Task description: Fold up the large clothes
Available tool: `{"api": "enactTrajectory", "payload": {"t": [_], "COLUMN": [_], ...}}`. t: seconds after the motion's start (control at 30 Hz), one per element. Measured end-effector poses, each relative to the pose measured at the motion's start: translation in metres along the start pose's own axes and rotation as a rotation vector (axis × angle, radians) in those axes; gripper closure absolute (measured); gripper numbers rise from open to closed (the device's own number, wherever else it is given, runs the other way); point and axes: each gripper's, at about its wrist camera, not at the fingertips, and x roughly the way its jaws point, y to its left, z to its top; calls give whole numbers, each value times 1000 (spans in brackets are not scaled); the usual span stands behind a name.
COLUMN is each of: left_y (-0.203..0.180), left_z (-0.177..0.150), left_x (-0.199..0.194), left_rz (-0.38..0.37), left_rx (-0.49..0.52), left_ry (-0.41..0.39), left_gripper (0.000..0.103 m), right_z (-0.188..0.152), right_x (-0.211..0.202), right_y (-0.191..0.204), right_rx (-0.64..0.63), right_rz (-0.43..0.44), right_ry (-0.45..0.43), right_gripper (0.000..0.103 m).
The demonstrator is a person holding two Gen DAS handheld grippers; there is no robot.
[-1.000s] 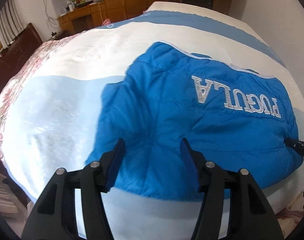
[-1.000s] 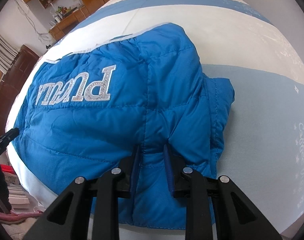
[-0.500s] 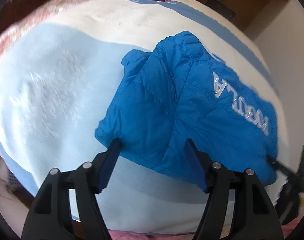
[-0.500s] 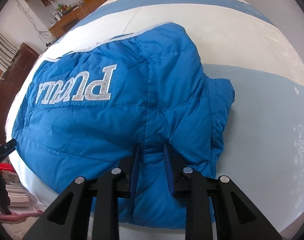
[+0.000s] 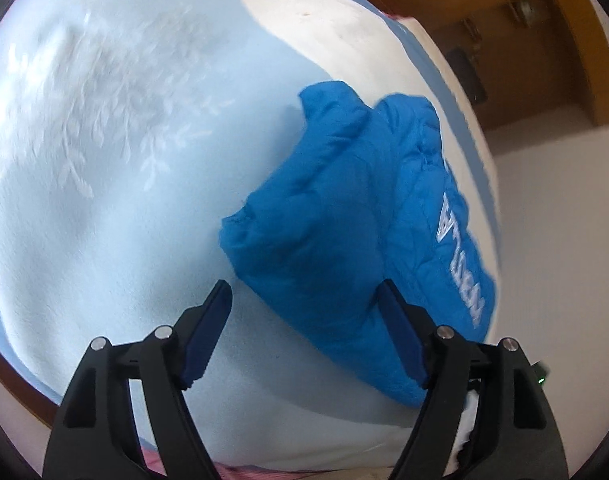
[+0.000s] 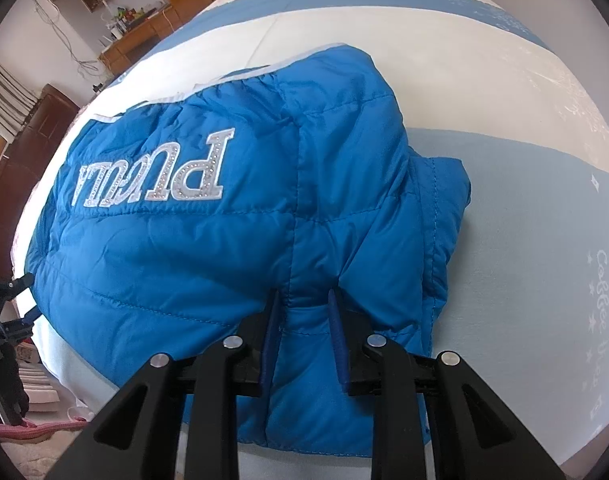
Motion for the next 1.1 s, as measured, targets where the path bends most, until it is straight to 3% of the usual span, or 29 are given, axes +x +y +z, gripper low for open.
{"api": "enactTrajectory", "payload": {"t": [0.07,0.27,0.33,0.4,0.57,0.8,1.1], "left_y": [4,2,-2,-8,-6,-6,-13], "left_z": [3,19,24,22,17,16,18], "left_x": [4,28,36,39,31,28,41], "left_rz": [-43,-81,-81,-81,-110,-80,-33], "left_rx": [-24,-30,-21,-2,-8,22,59], "left_ry": [0,-39,-56,-67,-77,-70,-66], "left_gripper": [30,31,38,58,72,72,68], "right_z": [0,0,1,0,1,-6,-13], "right_x": [0,0,0,0,-11,-40,-3], "right_y": [0,1,1,1,-5,-18,-27], "right_rx": [-4,-6,-5,-2,33,34,40], "right_rz": [-1,-2,-3,-2,27,-46,-60], "right_ry": [3,4,5,5,14,18,62], "right_gripper": [78,78,78,78,78,78,80]}}
